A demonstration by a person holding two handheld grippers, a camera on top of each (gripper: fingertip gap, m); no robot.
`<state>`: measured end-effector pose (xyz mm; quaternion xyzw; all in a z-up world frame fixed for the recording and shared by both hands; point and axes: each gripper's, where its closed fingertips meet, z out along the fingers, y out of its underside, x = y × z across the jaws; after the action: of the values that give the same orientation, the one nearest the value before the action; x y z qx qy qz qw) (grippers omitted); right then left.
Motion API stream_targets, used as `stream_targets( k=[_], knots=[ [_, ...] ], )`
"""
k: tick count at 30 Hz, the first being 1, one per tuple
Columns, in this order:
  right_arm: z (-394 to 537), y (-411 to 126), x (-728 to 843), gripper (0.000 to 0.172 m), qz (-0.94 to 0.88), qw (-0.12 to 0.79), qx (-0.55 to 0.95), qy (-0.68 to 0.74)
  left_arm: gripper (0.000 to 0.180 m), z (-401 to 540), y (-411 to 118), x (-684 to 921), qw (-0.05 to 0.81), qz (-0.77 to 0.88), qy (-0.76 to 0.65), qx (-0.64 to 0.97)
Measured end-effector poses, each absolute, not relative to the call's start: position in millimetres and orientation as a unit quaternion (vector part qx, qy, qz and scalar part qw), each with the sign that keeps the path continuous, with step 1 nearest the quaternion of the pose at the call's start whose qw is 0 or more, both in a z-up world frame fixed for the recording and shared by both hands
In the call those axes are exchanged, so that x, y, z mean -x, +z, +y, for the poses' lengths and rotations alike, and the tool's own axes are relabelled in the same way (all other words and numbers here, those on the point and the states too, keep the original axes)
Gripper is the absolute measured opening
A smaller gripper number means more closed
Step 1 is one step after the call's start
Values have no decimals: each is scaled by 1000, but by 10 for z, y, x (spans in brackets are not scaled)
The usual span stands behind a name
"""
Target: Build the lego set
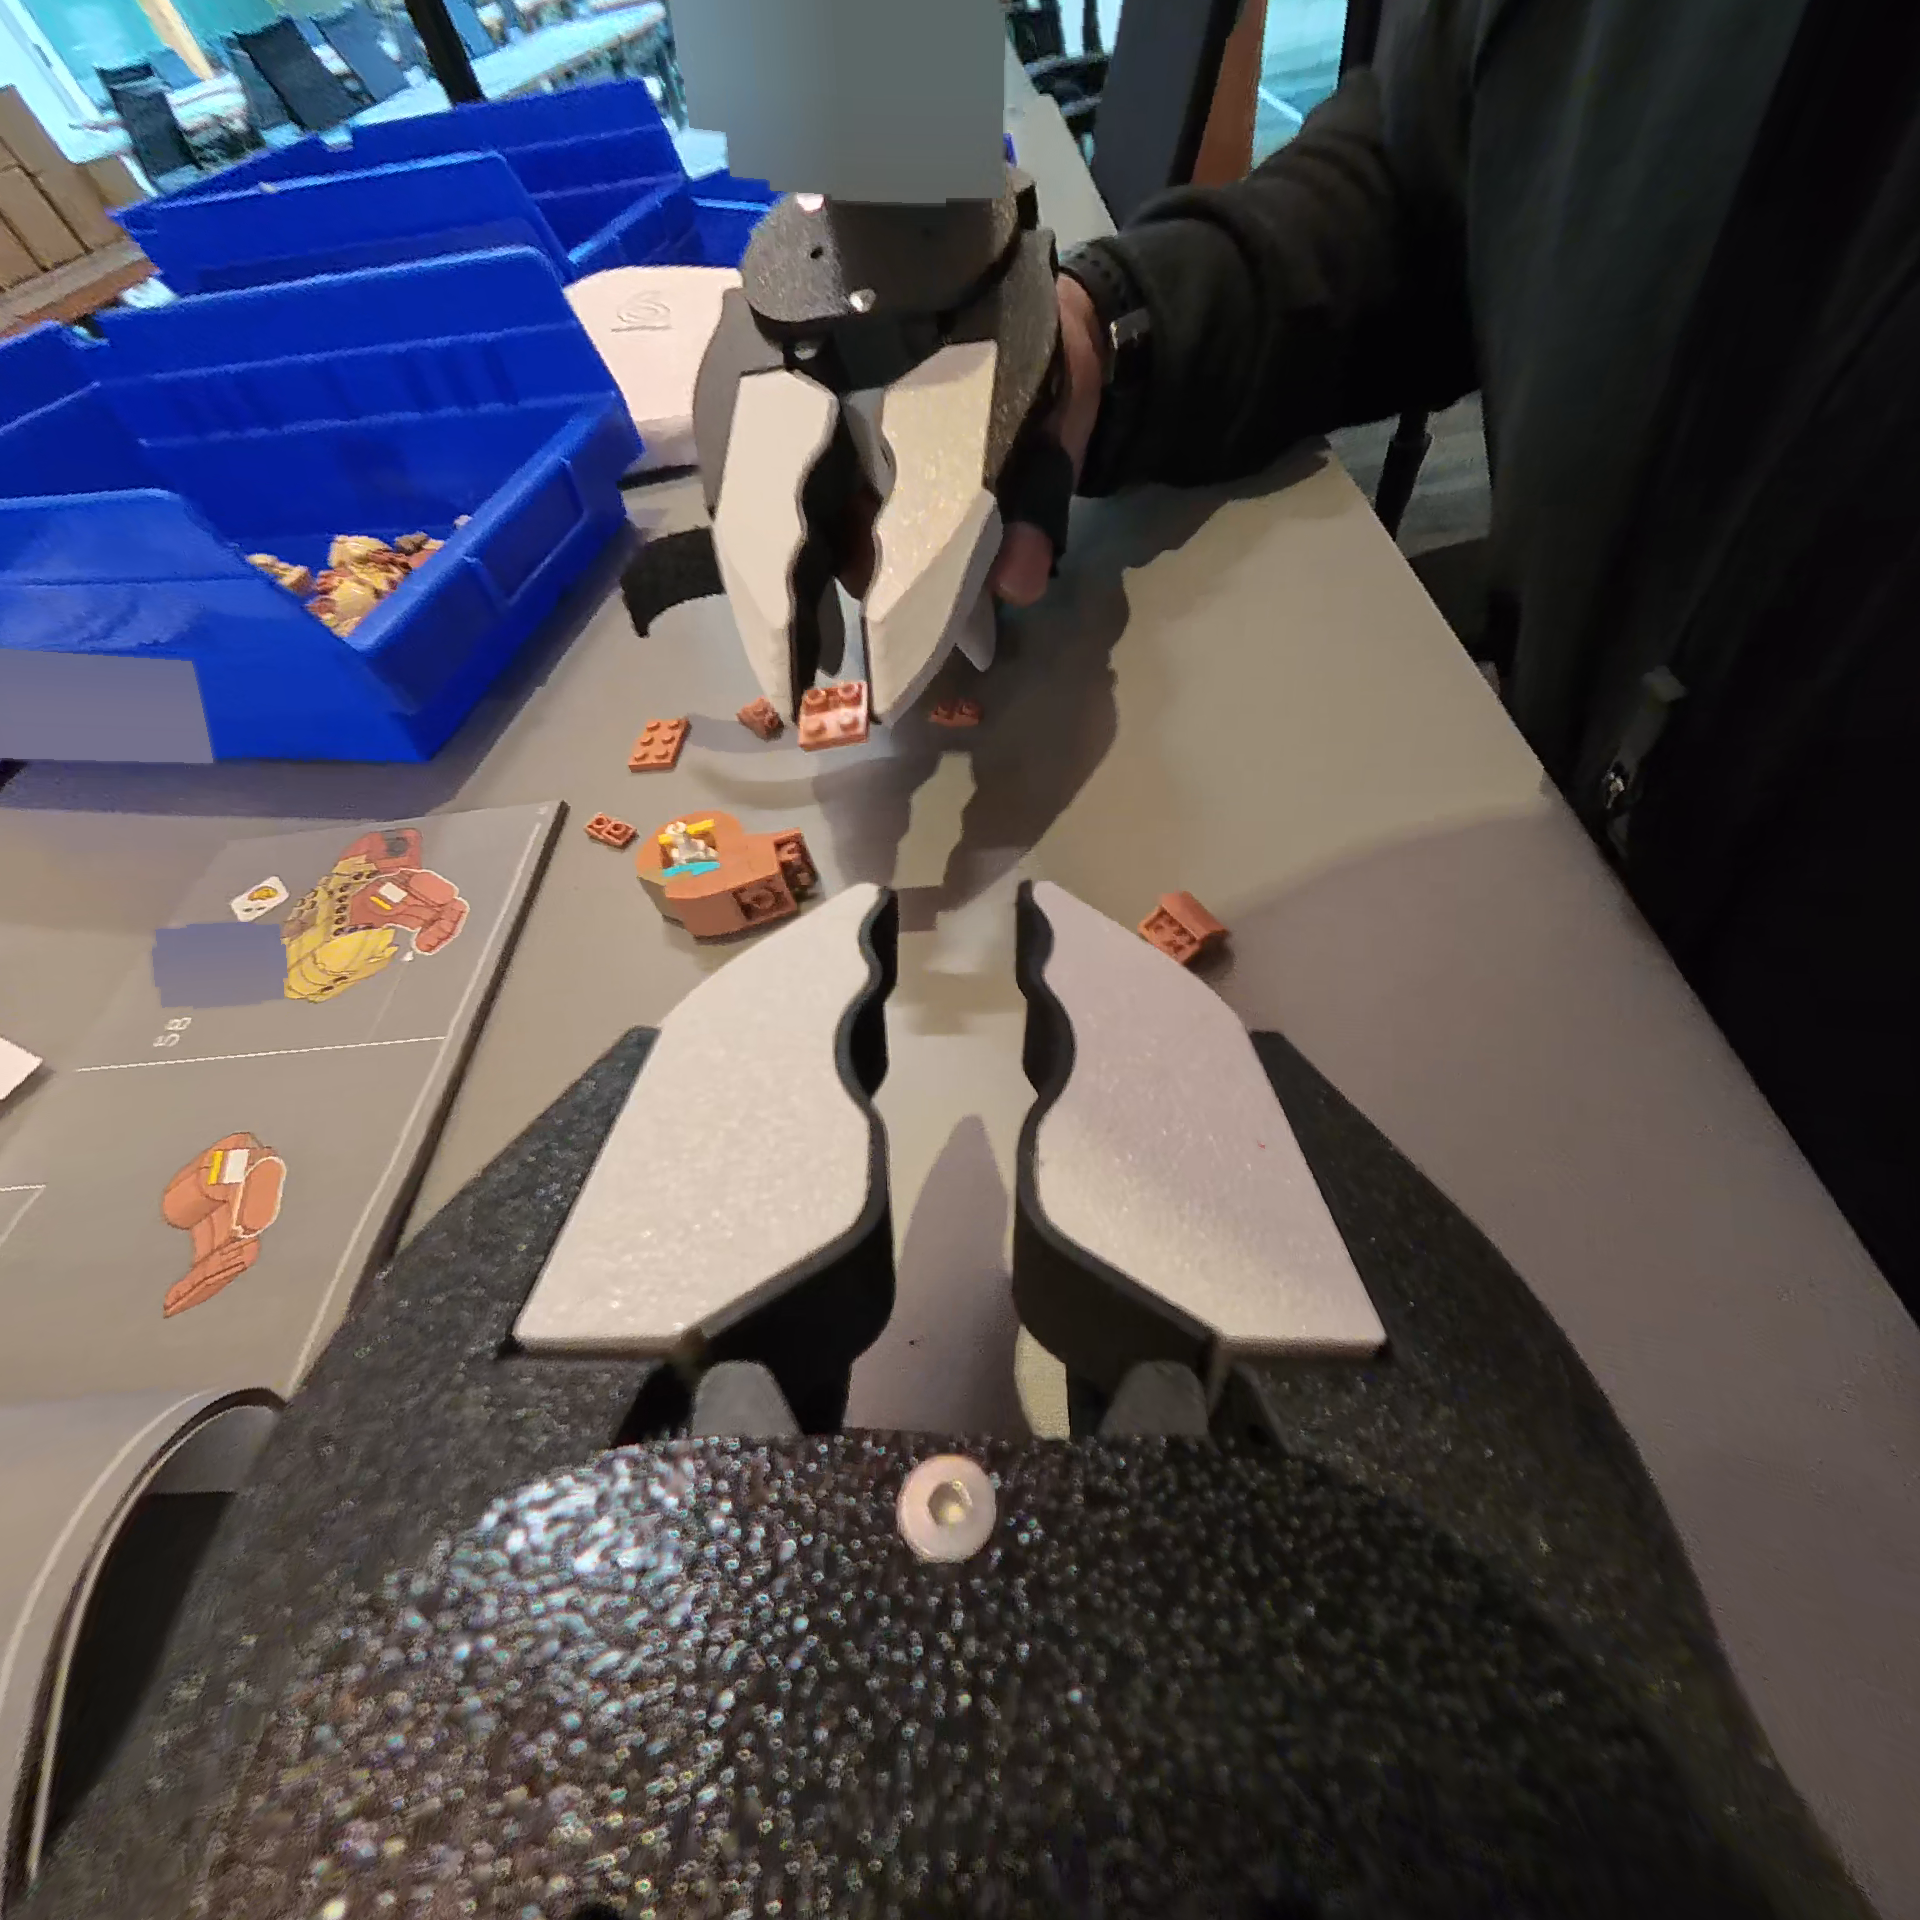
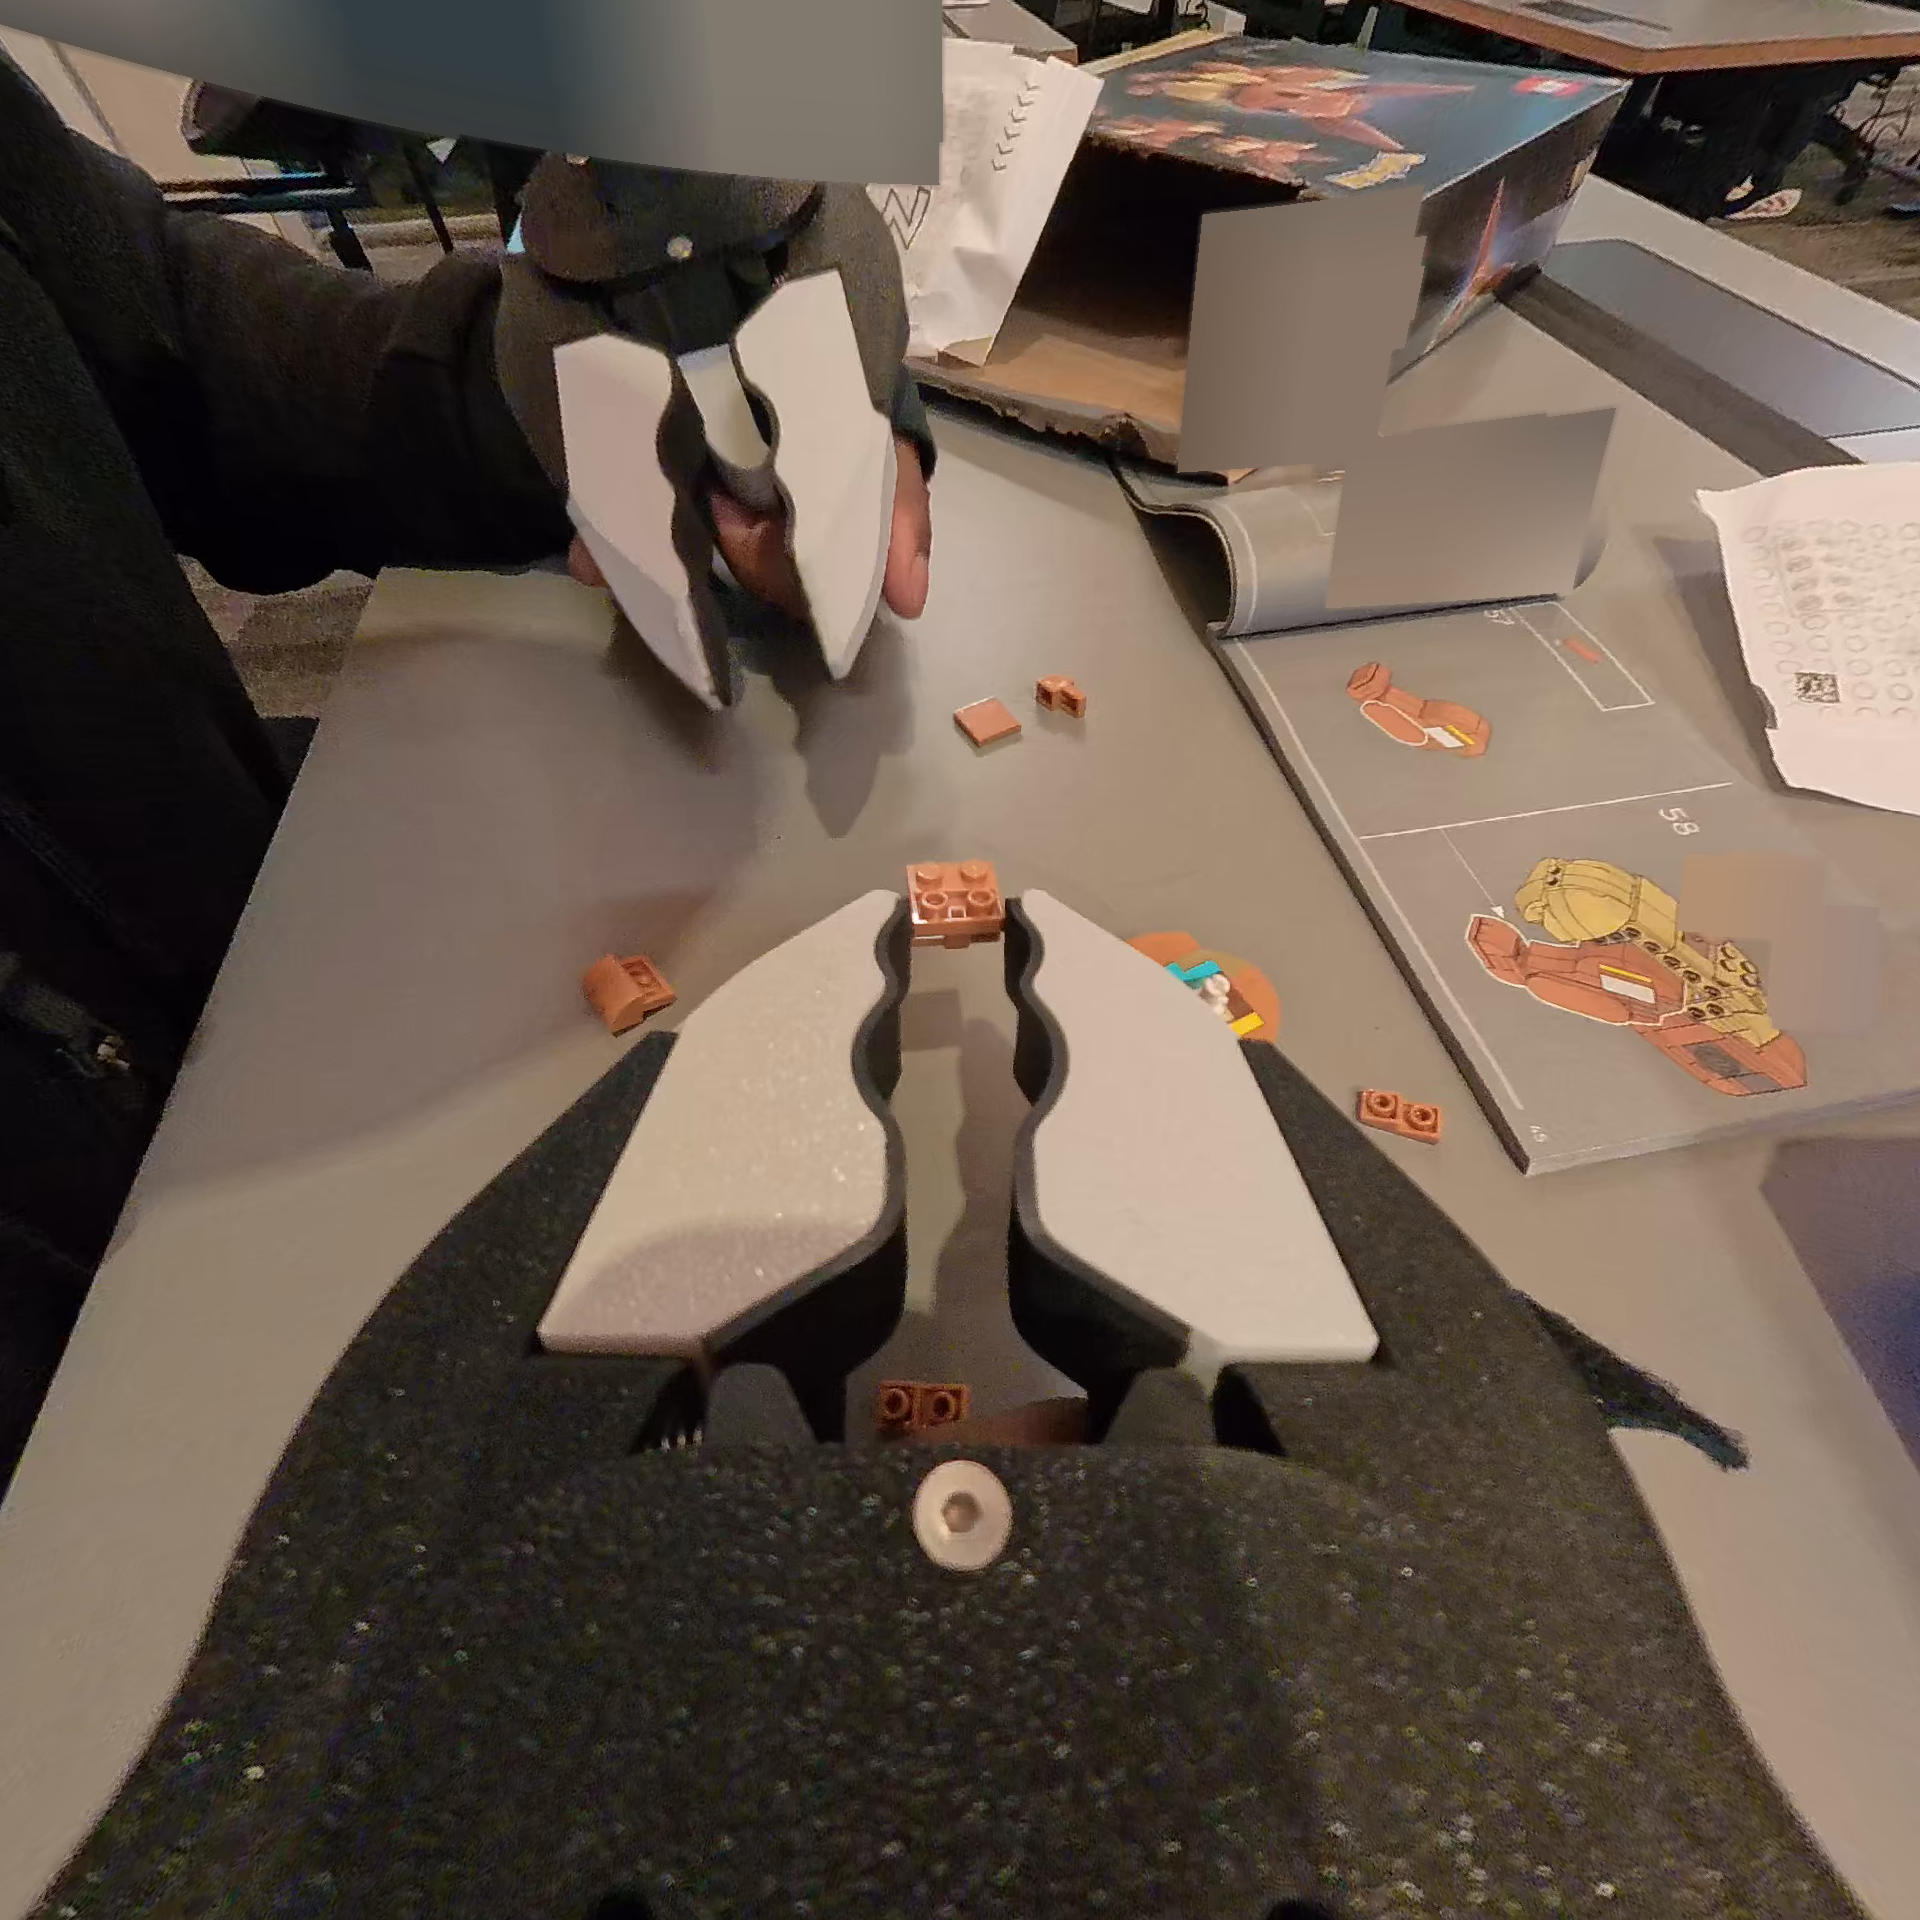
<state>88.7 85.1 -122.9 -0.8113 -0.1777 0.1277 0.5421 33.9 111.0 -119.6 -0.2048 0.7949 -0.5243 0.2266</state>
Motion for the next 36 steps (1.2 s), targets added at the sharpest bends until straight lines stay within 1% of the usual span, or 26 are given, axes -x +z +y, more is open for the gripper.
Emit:
stream_targets(
  k=[6,10,15,21,25,30,36],
  knots=[
    [850,-1228,-864,17,-188,545,809,115,28,1020,-1377,-300,207,834,-477,186],
    [853,-1191,-871,17,-194,557,800,111,28,987,-1312,-336,194,822,-501,187],
    [843,-1124,-872,17,-196,573,786,127,29,879,-1214,-370,141,809,-545,169],
    [806,-1117,-857,17,-207,573,781,135,32,717,-1418,-309,73,856,-497,119],
    [799,-1105,-858,17,-205,574,779,144,33,667,-1558,-199,70,884,-456,79],
    [784,-1108,-876,17,-203,572,781,147,30,654,-1613,-175,49,893,-442,75],
    [783,-1102,-898,17,-199,573,780,151,27,640,-1648,-174,58,898,-431,64]
  ],
)
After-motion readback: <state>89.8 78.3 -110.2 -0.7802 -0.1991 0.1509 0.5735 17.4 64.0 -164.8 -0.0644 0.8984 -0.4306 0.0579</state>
